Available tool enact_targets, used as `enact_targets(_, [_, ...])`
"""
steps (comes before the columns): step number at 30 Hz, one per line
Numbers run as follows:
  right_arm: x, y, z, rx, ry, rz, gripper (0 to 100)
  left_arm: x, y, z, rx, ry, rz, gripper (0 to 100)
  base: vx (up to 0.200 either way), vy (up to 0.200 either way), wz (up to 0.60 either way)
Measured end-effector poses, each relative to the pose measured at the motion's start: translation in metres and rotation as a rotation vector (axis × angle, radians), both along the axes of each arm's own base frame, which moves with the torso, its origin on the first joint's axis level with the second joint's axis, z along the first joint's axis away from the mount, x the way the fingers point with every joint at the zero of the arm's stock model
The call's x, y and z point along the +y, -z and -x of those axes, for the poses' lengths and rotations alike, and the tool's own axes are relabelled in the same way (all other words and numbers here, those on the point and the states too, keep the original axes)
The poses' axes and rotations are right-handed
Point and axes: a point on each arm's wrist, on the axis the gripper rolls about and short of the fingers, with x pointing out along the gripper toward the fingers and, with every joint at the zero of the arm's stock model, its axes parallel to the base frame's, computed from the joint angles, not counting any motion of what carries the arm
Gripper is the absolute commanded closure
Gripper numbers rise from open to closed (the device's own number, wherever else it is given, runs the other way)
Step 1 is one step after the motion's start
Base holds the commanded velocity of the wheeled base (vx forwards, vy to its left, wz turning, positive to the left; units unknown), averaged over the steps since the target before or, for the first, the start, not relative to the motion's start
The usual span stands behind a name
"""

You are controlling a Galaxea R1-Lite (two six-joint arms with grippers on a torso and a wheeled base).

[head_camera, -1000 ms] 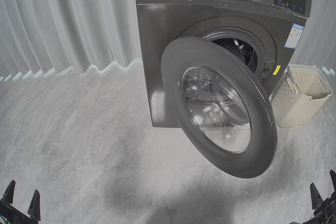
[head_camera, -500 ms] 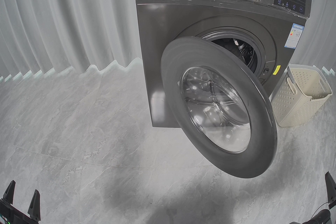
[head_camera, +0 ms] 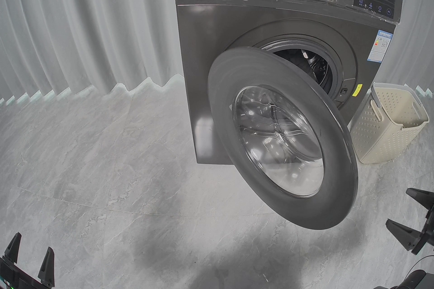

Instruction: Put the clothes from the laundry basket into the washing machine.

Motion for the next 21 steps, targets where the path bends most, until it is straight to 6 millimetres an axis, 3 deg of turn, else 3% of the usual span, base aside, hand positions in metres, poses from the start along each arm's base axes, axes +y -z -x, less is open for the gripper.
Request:
enact_targets(12, [0.025, -0.022, -0.067, 0.152, -0.126, 0.026, 0, 0.0, 0.001, 0.0, 0.008, 0.016, -0.011, 0, 0.0, 0.0, 0.0])
enact_targets(21, [0.036, -0.027, -0.109, 0.139, -0.033, 0.05, 0, 0.0, 0.001, 0.0, 0.008, 0.018, -0.009, 0, 0.0, 0.0, 0.0])
